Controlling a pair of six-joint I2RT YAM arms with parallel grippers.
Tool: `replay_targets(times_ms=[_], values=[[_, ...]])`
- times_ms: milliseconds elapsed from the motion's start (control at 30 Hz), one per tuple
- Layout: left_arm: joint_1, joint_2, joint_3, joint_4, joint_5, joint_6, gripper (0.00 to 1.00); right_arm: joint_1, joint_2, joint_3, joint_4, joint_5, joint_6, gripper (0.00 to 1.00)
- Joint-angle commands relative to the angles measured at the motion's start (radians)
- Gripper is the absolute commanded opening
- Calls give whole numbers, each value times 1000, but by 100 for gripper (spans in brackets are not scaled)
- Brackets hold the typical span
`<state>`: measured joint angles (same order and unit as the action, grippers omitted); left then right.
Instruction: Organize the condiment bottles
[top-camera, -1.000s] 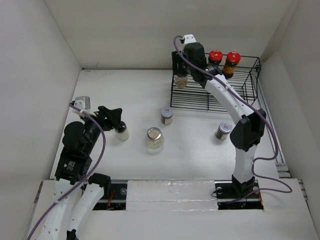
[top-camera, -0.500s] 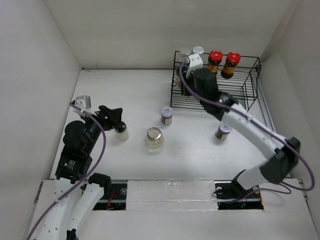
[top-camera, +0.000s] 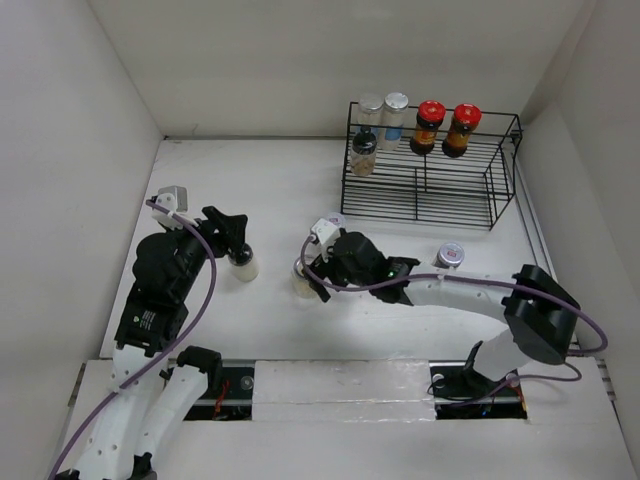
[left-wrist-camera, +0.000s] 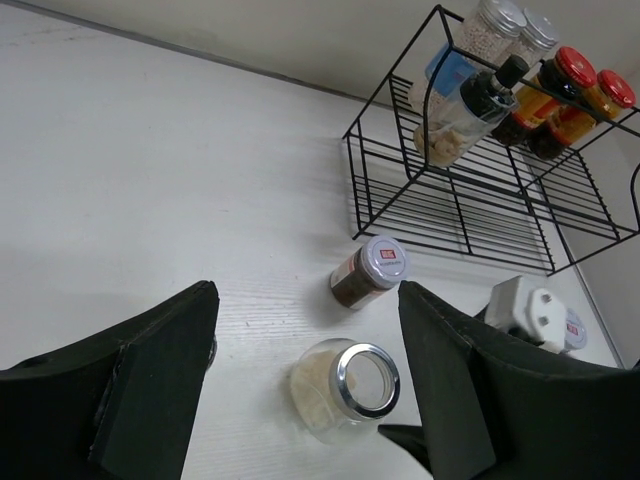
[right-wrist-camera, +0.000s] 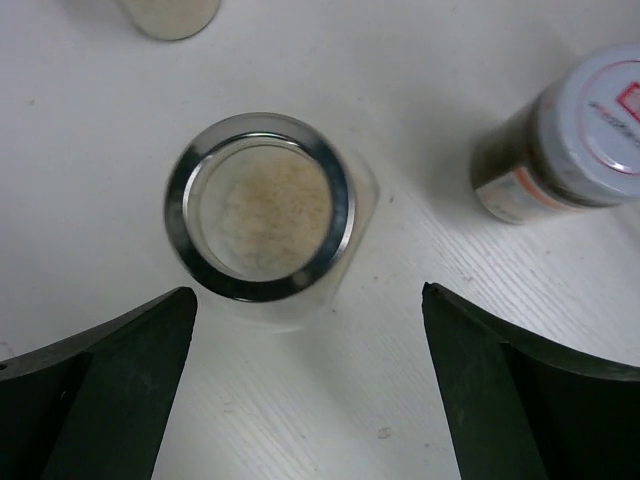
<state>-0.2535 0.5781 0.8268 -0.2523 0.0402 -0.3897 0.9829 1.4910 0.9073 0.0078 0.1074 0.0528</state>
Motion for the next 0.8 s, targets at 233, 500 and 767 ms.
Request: replay_targets(times_ms=[233, 500, 767], values=[[3, -1, 6, 24, -8, 6, 69, 43, 146, 165, 52, 38, -50, 100], [3, -1, 6, 34, 4, 6, 69, 43, 215, 193, 72, 64, -31, 79], [3, 8, 6, 35, 17, 6, 69, 43, 103, 183, 92, 55, -11, 48]])
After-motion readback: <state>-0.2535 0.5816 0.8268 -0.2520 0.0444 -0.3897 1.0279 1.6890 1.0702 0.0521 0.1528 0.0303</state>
